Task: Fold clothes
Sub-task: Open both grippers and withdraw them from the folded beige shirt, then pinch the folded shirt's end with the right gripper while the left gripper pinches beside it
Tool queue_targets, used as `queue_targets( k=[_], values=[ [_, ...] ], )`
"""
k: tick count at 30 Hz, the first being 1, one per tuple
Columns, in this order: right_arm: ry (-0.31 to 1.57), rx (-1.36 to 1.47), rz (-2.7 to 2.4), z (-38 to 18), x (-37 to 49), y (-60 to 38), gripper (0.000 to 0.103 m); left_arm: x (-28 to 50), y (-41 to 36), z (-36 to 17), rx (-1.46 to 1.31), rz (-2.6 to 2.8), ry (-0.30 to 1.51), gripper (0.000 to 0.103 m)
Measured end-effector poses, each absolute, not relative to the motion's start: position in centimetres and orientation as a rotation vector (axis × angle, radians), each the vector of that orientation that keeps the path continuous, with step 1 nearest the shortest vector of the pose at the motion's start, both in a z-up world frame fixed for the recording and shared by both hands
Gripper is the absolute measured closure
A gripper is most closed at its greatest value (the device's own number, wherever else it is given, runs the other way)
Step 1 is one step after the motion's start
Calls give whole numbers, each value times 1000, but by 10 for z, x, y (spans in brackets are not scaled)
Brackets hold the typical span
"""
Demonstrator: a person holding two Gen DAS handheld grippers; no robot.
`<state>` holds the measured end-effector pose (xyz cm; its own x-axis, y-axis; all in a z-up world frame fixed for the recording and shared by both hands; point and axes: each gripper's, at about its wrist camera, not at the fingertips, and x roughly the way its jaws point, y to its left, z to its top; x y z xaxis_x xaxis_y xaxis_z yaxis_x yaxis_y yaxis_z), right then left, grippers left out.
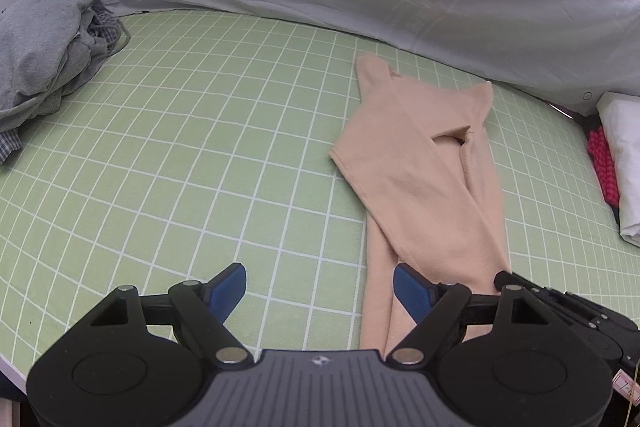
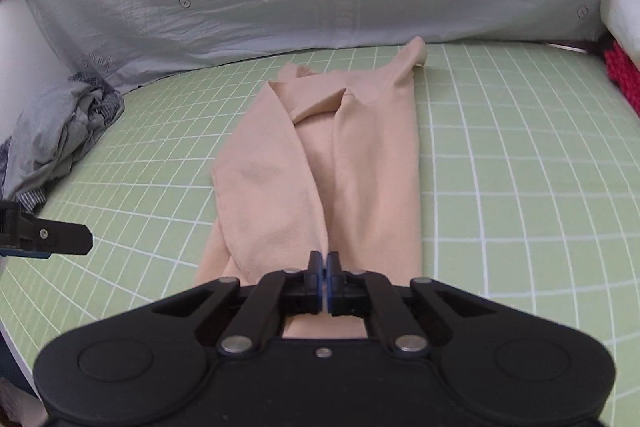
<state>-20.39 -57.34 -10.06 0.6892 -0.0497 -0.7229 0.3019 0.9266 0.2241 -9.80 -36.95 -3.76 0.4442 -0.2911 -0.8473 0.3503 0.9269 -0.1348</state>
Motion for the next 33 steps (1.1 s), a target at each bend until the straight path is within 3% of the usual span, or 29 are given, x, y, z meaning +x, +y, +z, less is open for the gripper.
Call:
queue_targets(
  k=[10, 16, 21, 22, 23, 25, 33],
  values=[
    [749, 549, -272, -93, -281, -559, 101, -129, -377, -44, 128, -537, 1062, 21],
    [514, 983, -142, -77, -327, -589, 101, -145, -384, -48, 141, -570, 1094, 21],
    [705, 991, -320, -109, -326, -600, 99, -153, -381, -55, 146, -550, 1131, 21],
    [709, 1048, -315, -118, -327, -603, 94, -155, -380, -57, 147, -544, 1138, 21],
    [720, 1073, -318, -124, -327, -603, 75, -156, -379, -58, 148, -537, 1144, 21],
    [759, 1046, -334, -128, -324, -600, 50, -156, -375, -60, 146, -516, 1155, 21],
    [824, 692, -396, -119, -298, -585, 48, -163, -372, -74, 141, -470, 1200, 21]
  ],
)
